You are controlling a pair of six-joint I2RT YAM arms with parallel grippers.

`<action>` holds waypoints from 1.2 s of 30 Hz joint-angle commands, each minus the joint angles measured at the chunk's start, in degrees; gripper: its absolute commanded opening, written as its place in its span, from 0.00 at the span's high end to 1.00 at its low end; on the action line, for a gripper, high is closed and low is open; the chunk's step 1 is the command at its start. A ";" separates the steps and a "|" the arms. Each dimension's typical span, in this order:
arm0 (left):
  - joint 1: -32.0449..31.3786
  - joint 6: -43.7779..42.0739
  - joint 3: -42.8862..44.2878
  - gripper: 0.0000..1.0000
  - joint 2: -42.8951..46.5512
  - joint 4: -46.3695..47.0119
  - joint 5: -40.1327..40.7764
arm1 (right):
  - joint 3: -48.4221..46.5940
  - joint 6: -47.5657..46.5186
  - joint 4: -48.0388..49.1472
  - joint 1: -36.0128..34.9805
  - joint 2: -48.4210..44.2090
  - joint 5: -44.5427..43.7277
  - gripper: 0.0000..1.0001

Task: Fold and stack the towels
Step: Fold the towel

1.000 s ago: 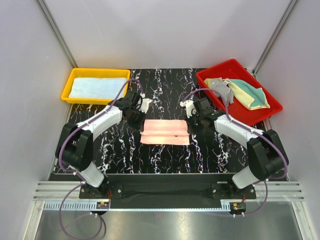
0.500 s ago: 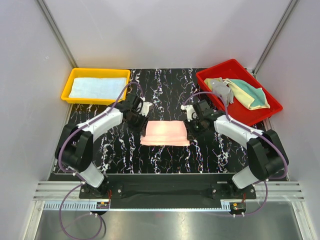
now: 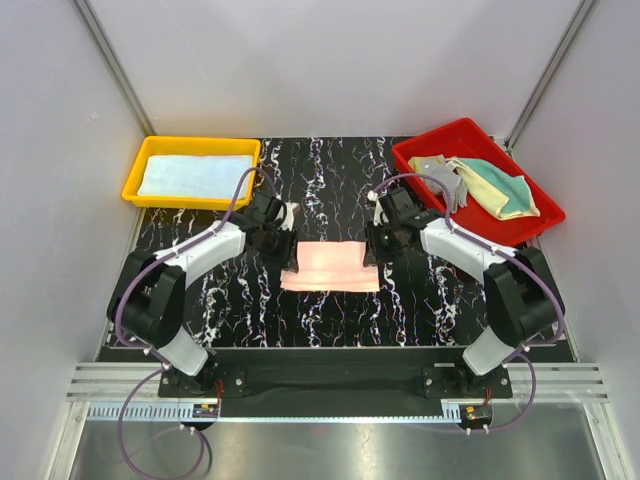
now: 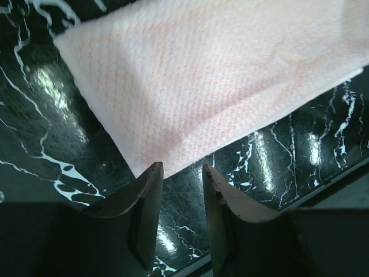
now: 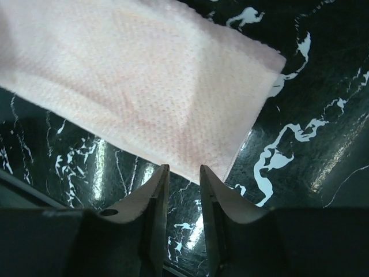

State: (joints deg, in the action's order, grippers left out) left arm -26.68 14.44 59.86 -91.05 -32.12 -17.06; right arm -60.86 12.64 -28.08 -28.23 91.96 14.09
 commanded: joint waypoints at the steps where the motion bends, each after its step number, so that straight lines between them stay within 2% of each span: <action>1: -0.13 5.86 -2.80 0.60 1.04 4.16 1.68 | -0.84 7.21 -0.83 -0.51 1.38 -4.66 0.65; 5: -0.22 10.16 -3.17 0.57 2.45 3.74 0.19 | 0.39 10.38 -2.24 -0.51 0.67 -6.44 0.65; 8: -0.22 12.09 -3.25 0.57 3.32 0.66 4.22 | 1.36 11.25 -3.30 -0.42 -0.37 -8.46 0.65; 10: 0.22 13.24 -3.52 0.52 4.55 -0.66 8.86 | 1.71 12.14 -4.00 -0.51 -0.91 -8.99 0.64; 14: 1.62 15.53 -5.71 0.47 7.63 1.26 10.03 | 2.15 12.93 -4.62 -0.42 -1.17 -9.25 0.63; 22: 3.56 15.62 -8.61 0.50 4.74 6.63 2.48 | 3.82 13.28 -0.40 -0.51 0.85 -6.44 0.62; 30: 3.65 15.36 -10.11 0.57 3.24 9.53 -0.52 | 5.67 13.72 2.24 -0.51 1.38 -3.99 0.63; 36: 3.65 15.36 -10.11 0.57 3.07 9.09 -1.22 | 6.45 14.34 3.90 -0.51 2.17 -1.79 0.65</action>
State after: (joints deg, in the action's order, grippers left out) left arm -23.07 29.67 49.98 -87.64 -25.28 -16.43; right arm -54.98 26.00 -26.83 -28.34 93.80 10.22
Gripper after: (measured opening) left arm 0.430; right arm 0.359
